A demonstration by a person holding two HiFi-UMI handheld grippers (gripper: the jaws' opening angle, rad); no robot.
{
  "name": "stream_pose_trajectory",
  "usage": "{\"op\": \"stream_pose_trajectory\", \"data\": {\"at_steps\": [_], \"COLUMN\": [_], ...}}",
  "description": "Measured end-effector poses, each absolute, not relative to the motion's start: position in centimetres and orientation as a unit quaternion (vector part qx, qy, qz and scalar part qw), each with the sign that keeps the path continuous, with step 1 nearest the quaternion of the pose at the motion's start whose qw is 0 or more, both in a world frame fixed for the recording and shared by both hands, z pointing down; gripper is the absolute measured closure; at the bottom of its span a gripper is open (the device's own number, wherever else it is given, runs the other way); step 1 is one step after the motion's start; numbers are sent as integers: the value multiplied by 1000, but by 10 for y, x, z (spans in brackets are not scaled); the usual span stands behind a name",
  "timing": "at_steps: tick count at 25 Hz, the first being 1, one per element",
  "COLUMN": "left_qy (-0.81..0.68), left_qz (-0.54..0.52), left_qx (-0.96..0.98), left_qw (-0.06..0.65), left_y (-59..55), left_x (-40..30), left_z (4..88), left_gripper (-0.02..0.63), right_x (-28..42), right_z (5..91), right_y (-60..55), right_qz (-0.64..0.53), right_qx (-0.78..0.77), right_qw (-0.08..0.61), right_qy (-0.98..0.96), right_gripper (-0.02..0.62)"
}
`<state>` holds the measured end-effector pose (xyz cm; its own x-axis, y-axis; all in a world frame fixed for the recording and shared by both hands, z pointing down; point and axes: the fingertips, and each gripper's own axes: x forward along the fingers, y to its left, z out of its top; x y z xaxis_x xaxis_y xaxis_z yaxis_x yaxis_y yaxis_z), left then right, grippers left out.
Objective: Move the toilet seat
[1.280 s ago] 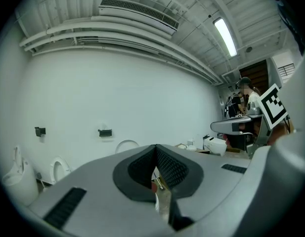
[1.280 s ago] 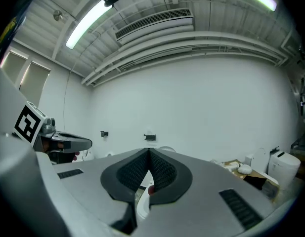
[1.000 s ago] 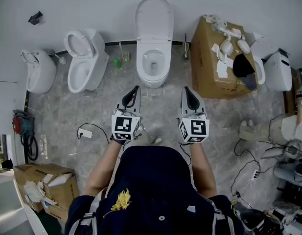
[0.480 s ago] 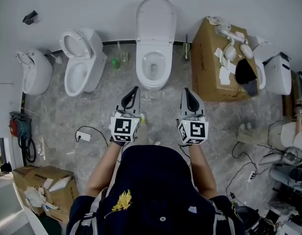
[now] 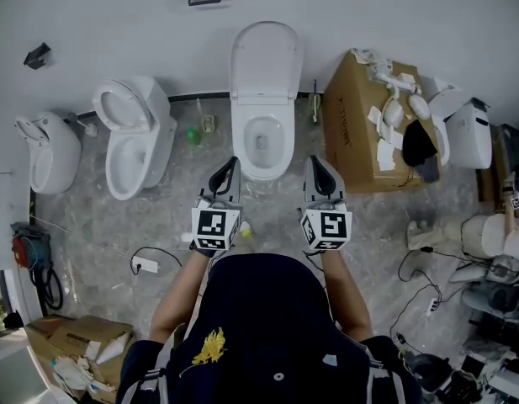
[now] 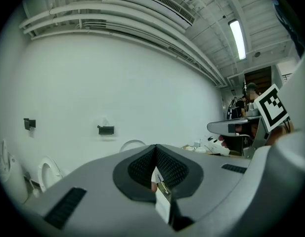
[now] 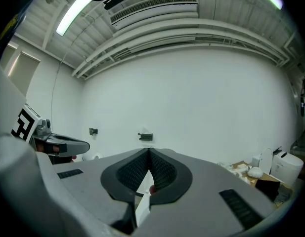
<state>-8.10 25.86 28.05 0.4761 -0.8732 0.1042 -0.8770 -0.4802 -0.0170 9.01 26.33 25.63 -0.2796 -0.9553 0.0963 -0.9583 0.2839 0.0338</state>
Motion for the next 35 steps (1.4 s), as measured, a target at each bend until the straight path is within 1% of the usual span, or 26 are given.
{"op": "stream_pose_trajectory", "data": {"at_steps": [5, 11, 20, 29, 35], "left_qy": [-501, -485, -489, -522, -543], "left_qz": [46, 52, 67, 86, 106], "left_qx": [863, 872, 868, 845, 828], "left_qw": [35, 47, 64, 80, 89], "left_y": [221, 188, 143, 80, 41], "left_x": [-107, -110, -97, -80, -64], "left_z": [292, 303, 325, 348, 362], "left_gripper": [588, 588, 588, 588, 588], "right_x": [66, 59, 76, 85, 110], "right_z": [262, 271, 294, 322, 349], "right_y": [229, 202, 158, 76, 31], "right_qz": [17, 22, 40, 55, 88], "right_qx": [606, 614, 611, 563, 548], "right_qw": [64, 82, 96, 112, 113], "right_qy": [-793, -785, -785, -817, -824], "right_gripper": [569, 569, 569, 569, 569]}}
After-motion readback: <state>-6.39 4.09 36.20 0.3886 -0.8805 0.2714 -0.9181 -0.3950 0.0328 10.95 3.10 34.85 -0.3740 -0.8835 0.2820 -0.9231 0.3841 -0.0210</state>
